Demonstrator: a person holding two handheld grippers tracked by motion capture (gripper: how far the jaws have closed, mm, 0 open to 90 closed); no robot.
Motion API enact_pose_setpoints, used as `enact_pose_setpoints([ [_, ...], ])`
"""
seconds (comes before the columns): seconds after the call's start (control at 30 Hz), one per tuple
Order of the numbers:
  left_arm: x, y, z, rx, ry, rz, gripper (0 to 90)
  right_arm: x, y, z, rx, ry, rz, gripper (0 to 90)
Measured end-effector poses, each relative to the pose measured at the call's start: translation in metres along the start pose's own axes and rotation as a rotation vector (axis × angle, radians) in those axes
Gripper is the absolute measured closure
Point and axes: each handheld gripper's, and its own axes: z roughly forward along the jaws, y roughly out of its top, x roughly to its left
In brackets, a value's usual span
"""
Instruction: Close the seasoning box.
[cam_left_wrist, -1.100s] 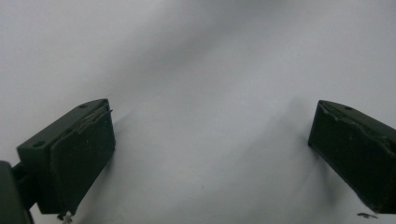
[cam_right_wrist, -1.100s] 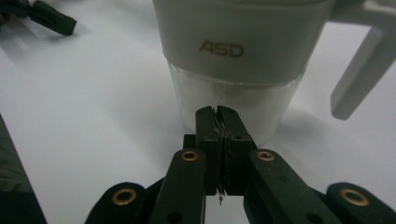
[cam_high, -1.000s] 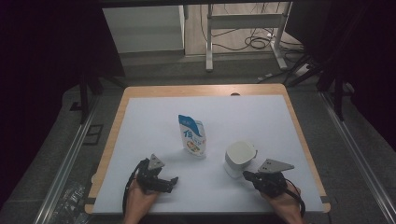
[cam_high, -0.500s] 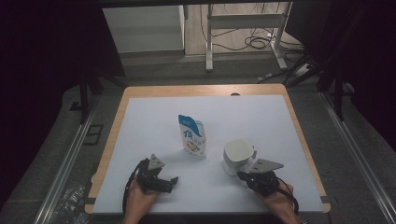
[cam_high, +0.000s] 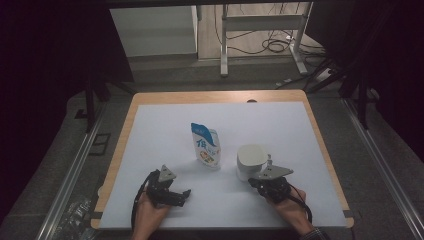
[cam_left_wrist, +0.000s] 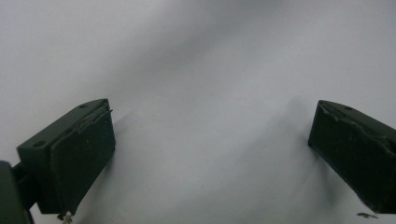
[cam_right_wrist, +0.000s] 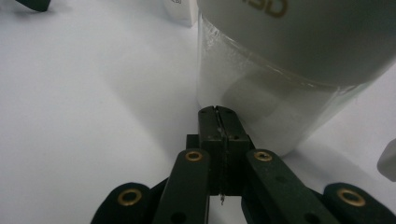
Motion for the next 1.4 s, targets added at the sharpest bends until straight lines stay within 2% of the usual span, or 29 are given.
enact_pose_setpoints([
  [0.4, 0.0, 0.0, 0.0, 0.002, 0.0, 0.002, 0.9, -0.009, 0.008, 0.011, 0.001, -0.033, -0.008, 89.1],
  [0.9, 0.0, 0.0, 0.0, 0.002, 0.0, 0.001, 0.9, -0.023, 0.015, 0.026, 0.005, -0.033, -0.011, 89.1],
  [1.1, 0.0, 0.0, 0.0, 0.002, 0.0, 0.002, 0.9, -0.021, 0.016, 0.024, -0.001, -0.047, -0.005, 88.9],
  [1.2, 0.0, 0.0, 0.0, 0.002, -0.001, 0.002, 0.9, -0.02, 0.017, 0.02, -0.009, -0.034, 0.005, 88.5],
  [1.4, 0.0, 0.0, 0.0, 0.001, 0.0, 0.001, 0.9, -0.016, 0.019, 0.01, -0.018, -0.038, 0.012, 80.2],
])
